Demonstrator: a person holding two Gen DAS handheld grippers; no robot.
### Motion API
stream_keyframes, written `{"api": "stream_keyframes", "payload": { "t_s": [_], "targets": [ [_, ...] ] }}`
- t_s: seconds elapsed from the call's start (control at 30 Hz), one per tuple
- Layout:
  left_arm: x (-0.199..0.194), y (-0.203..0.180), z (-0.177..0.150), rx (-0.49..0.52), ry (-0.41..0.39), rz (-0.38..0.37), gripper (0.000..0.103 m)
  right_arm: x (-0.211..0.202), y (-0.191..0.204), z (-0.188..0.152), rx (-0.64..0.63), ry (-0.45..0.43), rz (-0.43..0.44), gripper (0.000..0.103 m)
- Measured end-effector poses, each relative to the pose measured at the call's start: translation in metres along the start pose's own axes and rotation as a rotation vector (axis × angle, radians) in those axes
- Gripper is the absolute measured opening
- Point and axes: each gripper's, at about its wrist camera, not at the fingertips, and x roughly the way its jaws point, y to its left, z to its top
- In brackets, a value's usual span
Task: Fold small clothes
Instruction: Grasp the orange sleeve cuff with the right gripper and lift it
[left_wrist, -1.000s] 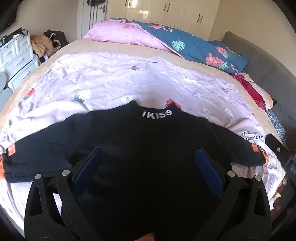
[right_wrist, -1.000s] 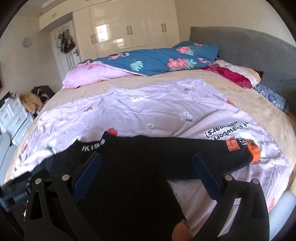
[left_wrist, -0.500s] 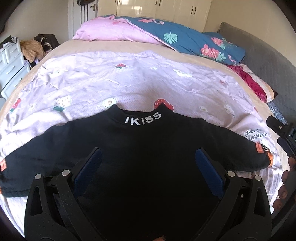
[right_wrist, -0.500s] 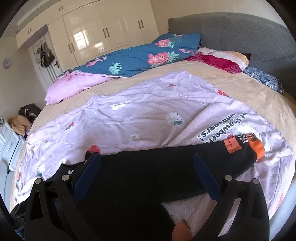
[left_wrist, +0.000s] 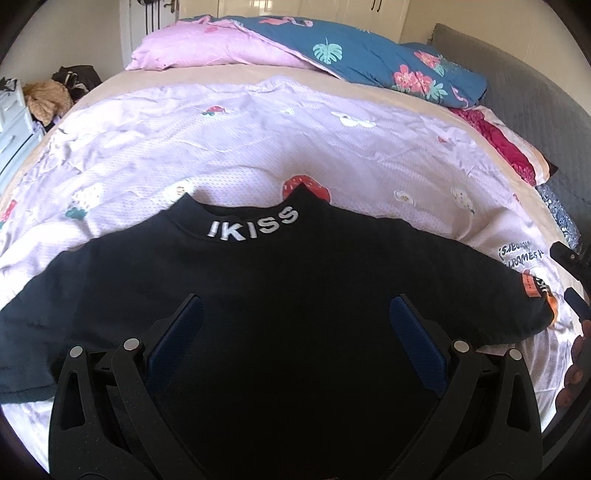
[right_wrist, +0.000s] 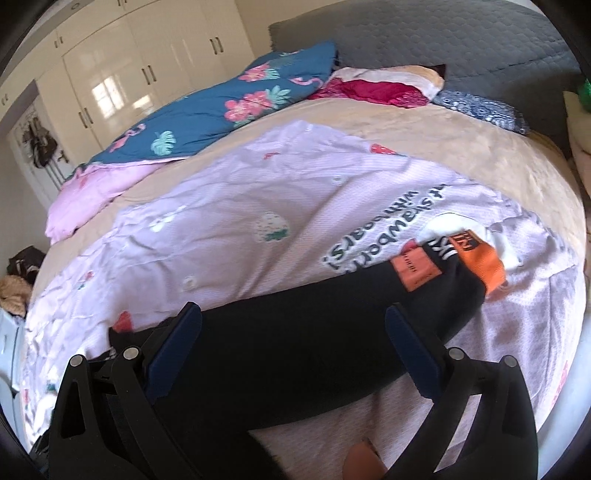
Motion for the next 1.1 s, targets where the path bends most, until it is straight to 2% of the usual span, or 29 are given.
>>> {"api": "stream_keyframes", "payload": {
  "t_s": [0.3,0.7,0.83,1.0,1.1],
  "targets": [
    [0.028,-0.029,0.003,0.026,0.04,-0.014,0.095,0.025,-0.051,0.005,0.12,0.037,-0.066,0.099],
    [0.04,-0.062,0.01,0.066,0.035,-0.007,0.095,0.053,-0.132,0.004,0.321,0.086,-0.211,0.099],
    [0.044,-0.065,0.011,0.07,0.037,-0.001,0.095,0.062,-0.145,0.002,0.368,0.106,-0.194,0.099],
    [0.042,-0.065,0.011,0.074,0.034,0.001,0.095,0.08,-0.16,0.004,0.398,0.127,-0.217,0.099],
    [0.04,-0.06,0.012,0.068,0.028,0.006,0.095,0.088,-0.172,0.001,0.442,0.121,-0.188,0.098]
  ]
}}
